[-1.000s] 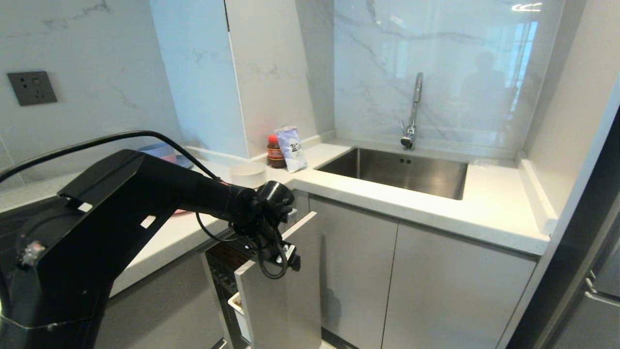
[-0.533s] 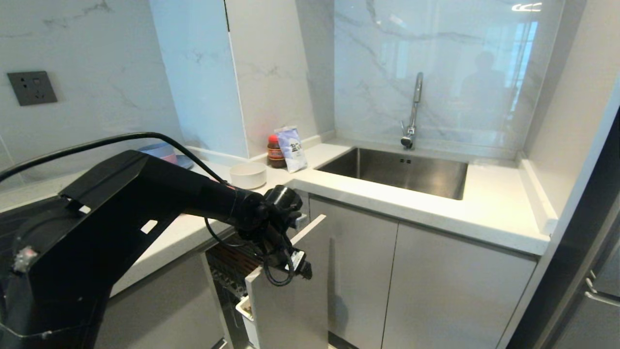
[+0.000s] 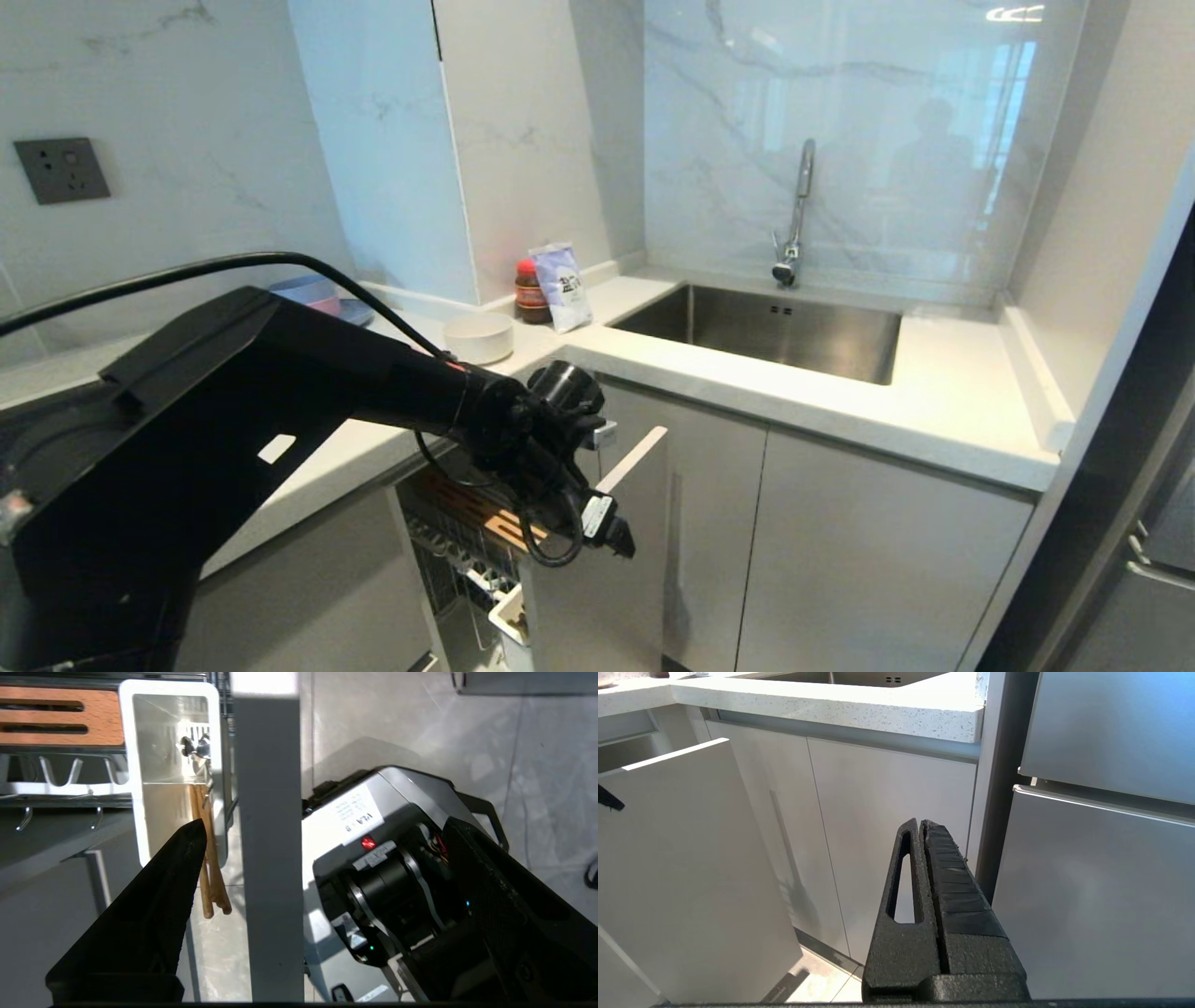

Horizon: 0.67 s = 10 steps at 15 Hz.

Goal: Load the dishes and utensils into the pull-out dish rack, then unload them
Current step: Open the cupboard

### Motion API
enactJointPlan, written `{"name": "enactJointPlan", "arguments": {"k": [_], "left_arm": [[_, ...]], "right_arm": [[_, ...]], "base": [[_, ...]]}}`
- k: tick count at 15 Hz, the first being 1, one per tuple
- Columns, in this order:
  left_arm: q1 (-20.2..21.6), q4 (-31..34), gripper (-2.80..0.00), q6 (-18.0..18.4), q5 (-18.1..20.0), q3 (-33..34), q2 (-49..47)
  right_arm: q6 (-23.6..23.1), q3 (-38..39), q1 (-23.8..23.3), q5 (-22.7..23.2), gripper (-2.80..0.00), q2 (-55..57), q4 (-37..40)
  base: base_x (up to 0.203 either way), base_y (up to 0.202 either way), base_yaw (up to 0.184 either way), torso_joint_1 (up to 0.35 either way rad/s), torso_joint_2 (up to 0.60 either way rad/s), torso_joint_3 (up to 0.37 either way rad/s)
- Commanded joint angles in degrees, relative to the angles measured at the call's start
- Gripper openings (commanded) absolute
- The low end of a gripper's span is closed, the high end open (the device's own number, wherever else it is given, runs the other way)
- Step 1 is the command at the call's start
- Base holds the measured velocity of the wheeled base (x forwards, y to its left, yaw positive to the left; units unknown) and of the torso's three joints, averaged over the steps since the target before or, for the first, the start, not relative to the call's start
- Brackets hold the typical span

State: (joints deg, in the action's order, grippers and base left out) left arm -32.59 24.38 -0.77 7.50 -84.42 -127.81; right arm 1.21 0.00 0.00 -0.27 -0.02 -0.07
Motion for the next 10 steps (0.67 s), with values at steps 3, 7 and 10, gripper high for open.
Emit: {"name": "enactJointPlan", "arguments": {"k": [3,7,10], "left_arm": [[-2.46,-0.04,0.0,-0.78,2.83,1.42,1.3],[-4.69,-1.22,0.0,-1.17,4.46,3.49,2.18],[-6.27,-3.38,0.0,-1.34,4.8,5.35,2.65]], "right_arm": [[0.02,0.09,0.0,0.0,-2.8,-0.15,-0.01],[0.02,0.09,0.0,0.0,-2.8,-0.15,-0.01],[0.02,0.09,0.0,0.0,-2.8,-0.15,-0.01]], "base": [[0.0,0.0,0.0,0.0,0.0,0.0],[0.0,0.0,0.0,0.0,0.0,0.0],[0.0,0.0,0.0,0.0,0.0,0.0]]}}
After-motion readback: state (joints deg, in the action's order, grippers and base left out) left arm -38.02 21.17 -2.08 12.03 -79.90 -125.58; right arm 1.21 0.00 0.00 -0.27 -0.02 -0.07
